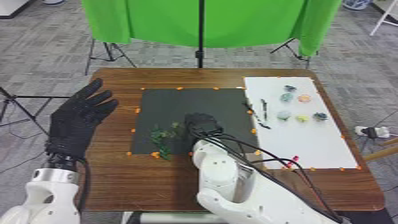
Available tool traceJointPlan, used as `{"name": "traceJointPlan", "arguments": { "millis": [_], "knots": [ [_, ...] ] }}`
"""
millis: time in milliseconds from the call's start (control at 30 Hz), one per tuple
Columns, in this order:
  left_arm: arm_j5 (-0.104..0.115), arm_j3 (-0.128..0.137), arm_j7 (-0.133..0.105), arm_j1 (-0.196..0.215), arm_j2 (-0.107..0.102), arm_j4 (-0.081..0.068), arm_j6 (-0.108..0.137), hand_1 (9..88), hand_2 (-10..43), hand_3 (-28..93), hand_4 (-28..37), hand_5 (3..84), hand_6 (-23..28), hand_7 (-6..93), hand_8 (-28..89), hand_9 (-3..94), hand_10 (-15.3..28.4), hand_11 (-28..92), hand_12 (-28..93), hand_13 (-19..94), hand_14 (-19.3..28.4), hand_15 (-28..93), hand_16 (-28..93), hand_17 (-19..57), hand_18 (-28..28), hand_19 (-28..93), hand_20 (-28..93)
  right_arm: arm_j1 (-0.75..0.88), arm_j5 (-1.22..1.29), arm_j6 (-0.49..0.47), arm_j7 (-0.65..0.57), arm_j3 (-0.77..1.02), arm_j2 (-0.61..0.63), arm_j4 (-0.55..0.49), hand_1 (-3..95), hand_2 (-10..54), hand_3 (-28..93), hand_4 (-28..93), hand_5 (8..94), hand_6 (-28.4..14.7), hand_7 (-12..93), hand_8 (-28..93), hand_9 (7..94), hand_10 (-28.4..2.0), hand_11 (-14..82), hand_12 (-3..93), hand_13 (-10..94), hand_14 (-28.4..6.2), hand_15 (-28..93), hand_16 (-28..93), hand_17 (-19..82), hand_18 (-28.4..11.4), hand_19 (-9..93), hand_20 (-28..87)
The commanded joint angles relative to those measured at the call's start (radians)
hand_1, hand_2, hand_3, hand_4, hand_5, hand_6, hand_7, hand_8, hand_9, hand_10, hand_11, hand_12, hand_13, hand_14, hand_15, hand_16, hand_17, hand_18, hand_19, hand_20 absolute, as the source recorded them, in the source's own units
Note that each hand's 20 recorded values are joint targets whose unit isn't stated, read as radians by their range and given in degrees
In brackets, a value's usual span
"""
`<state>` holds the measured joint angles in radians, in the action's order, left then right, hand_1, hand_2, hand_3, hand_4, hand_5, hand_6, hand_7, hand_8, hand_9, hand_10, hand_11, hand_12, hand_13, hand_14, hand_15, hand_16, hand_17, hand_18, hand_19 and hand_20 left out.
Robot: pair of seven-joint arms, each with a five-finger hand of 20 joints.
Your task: Arrange flowers
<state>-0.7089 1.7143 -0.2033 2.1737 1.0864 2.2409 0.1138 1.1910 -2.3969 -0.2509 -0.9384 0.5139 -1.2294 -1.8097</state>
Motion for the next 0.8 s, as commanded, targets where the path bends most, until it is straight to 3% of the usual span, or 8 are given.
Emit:
{"name": "traceJointPlan", "arguments": {
  "millis": [33, 600, 800],
  "knots": [
    [-0.009, -0.016, 0.028, -0.023, 0.003, -0.019, -0.02, 25.0, 5.8, 79, -22.5, 39.8, 9.1, 11.8, -8, 36.4, 20.3, 21, 13, 27, 28.0, 49, -6, -8.3, 28.4, 53, 13, 0.002, -0.02, -0.005, -0.01, -0.029, -0.016, 0.003, 44.2, -3.4, 71, -20, 93.7, -0.4, 30, -13, 93.2, -14.0, 51.4, 23.1, 85, -11.6, 85, 19, 47, -27.6, 93, 67],
    [-0.008, -0.012, 0.019, 0.003, 0.013, -0.012, -0.017, 25.0, 5.8, 79, -21.9, 39.9, 9.2, 11.7, -8, 36.4, 20.3, 21, 14, 27, 28.1, 49, -5, -8.3, 28.4, 52, 14, -0.01, -0.064, 0.036, -0.023, -0.019, 0.01, -0.017, 38.6, -4.5, 68, -20, 93.7, -0.5, 30, -13, 92.6, -13.6, 51.7, 23.0, 84, -11.1, 85, 18, 48, -27.6, 93, 66],
    [0.001, 0.01, 0.004, 0.038, 0.026, -0.011, -0.004, 25.2, 5.9, 79, -21.9, 39.8, 9.1, 11.8, -8, 36.7, 20.2, 22, 14, 27, 28.0, 50, -5, -8.1, 28.4, 52, 14, -0.017, -0.063, 0.149, -0.029, 0.034, 0.073, -0.067, 37.0, -5.9, 70, -21, 93.7, -0.5, 31, -13, 92.8, -13.7, 52.1, 22.8, 84, -11.1, 85, 18, 48, -27.8, 93, 66]
  ]
}}
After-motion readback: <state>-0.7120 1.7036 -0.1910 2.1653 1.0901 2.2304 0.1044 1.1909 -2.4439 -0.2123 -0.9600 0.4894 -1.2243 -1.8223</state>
